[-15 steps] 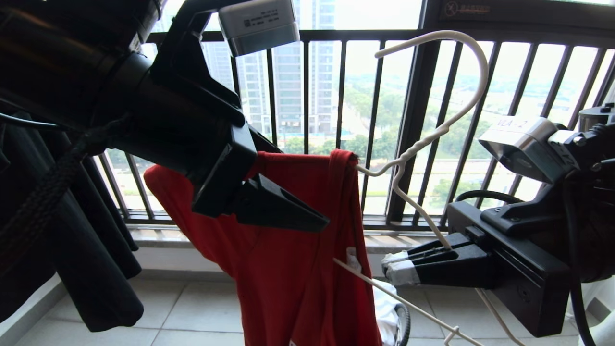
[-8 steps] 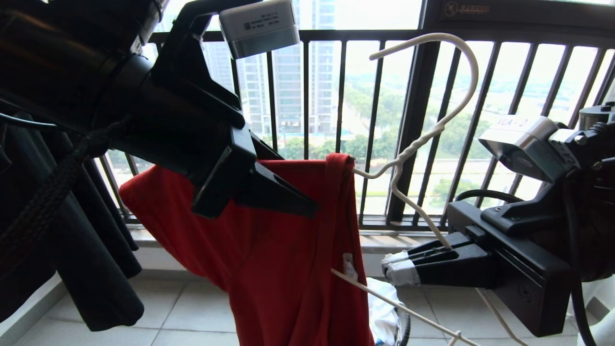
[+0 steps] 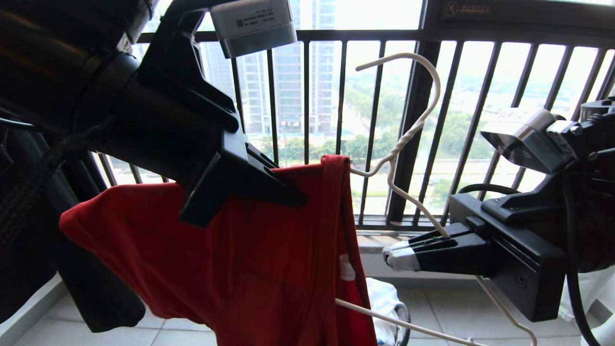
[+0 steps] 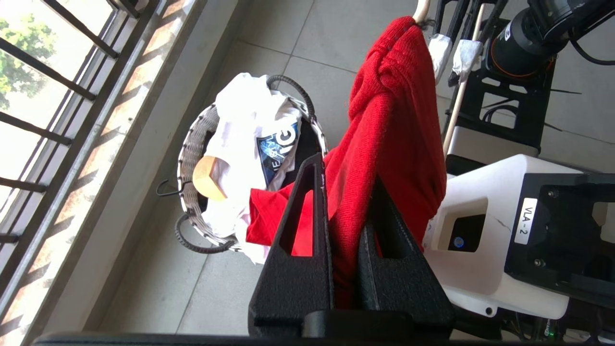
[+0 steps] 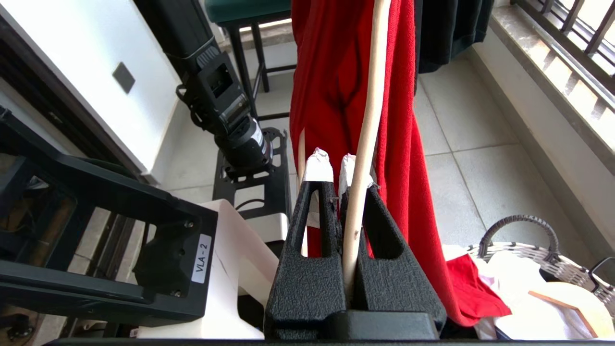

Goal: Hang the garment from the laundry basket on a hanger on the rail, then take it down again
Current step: Hang the clothes on the clothes rack

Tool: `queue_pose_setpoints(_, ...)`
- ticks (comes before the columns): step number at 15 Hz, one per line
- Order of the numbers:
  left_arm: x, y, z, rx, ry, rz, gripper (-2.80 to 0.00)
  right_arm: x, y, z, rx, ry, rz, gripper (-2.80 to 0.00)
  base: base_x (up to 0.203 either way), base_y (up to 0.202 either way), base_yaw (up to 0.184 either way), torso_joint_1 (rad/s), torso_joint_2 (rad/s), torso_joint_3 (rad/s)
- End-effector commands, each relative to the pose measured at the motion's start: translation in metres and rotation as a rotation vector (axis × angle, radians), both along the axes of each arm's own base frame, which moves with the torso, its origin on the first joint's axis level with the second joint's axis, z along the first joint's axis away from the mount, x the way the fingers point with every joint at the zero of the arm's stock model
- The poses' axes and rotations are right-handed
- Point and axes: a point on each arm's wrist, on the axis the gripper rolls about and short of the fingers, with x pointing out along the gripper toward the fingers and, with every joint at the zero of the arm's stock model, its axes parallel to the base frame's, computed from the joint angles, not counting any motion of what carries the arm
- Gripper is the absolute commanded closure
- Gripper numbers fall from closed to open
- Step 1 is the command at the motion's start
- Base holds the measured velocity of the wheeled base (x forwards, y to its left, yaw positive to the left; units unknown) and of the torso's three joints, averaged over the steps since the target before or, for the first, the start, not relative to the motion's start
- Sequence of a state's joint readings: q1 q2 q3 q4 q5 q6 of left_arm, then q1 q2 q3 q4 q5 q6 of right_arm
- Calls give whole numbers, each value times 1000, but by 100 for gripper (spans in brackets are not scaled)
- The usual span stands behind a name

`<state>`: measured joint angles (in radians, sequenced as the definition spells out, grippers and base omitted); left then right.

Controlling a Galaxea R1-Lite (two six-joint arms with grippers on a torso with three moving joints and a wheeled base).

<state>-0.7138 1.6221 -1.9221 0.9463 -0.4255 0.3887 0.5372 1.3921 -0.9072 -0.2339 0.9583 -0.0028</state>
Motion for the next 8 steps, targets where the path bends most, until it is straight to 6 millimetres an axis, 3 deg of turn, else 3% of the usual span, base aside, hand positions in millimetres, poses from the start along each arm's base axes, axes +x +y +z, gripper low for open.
queue_pose_setpoints(1,-1,1,0,0,-2,1,0,1,-1,0,2,0,0,0,0,0,0,0,0,0)
queue_pose_setpoints(3,-1,1,1,-1,-5,0,0,1,0,0,1,1,0,0,0,0,0,0,0,0)
queue_pose_setpoints(4,-2,2,1,-2,-6,0,0,1,0,0,1,2,0,-280,0,0,0,0,0,0)
queue_pose_setpoints(8,-2,2,2,-4,-5,4,0,3,-1,0,1,2,-7,-280,0,0,0,0,0,0)
